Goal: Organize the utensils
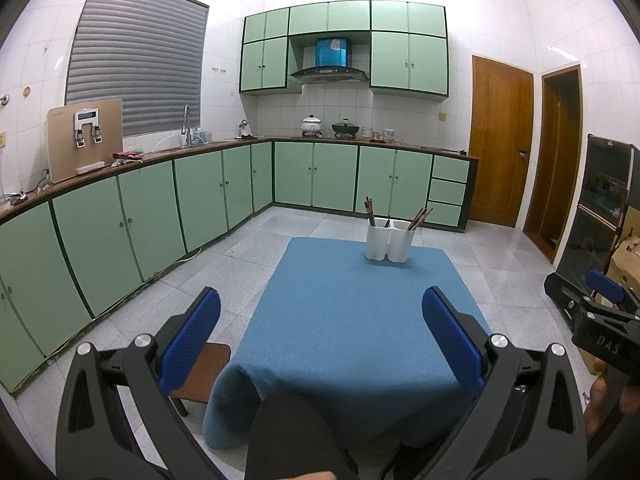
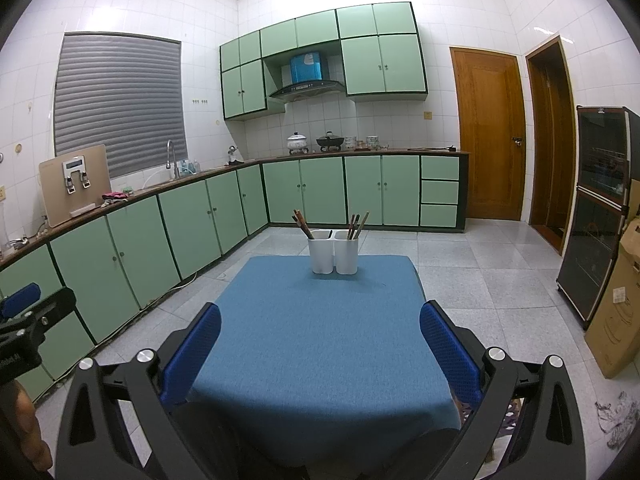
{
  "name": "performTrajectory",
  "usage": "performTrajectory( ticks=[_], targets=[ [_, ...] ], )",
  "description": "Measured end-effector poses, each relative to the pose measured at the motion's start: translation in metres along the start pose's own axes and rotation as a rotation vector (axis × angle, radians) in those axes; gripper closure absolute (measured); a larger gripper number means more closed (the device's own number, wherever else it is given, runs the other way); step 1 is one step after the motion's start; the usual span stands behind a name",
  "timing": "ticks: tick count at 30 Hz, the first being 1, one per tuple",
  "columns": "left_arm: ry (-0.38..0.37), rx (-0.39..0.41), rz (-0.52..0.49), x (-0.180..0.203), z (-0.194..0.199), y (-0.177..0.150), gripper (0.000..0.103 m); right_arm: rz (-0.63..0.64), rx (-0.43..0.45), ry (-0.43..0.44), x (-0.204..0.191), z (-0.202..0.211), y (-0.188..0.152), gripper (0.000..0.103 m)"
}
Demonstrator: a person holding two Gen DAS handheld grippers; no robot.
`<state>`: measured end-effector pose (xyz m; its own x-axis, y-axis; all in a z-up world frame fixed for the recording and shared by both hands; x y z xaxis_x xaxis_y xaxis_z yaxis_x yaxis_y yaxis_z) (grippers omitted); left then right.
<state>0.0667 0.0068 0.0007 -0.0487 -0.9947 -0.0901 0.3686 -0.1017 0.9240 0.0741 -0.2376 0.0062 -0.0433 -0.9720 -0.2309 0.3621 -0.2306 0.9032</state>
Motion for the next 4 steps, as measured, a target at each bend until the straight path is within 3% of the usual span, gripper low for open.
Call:
performTrajectory(
  ticks=[4],
  targets=[
    [0.003, 0.001, 0.003, -0.0007, 0.0007, 0.0018, 0.005, -0.001, 0.000, 0.003, -0.0017, -0.0013, 0.0001, 0.005]
  ],
)
Point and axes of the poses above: each gripper's, at about its wrist camera, not at the fingertips, and z roughly against the way its jaws point, x to its right, y to its top, the point moved 2 cm from there along -z, roughly the way its jaws point, and after that the axes turned 7 degrees about -z, right-handed, at the moved point
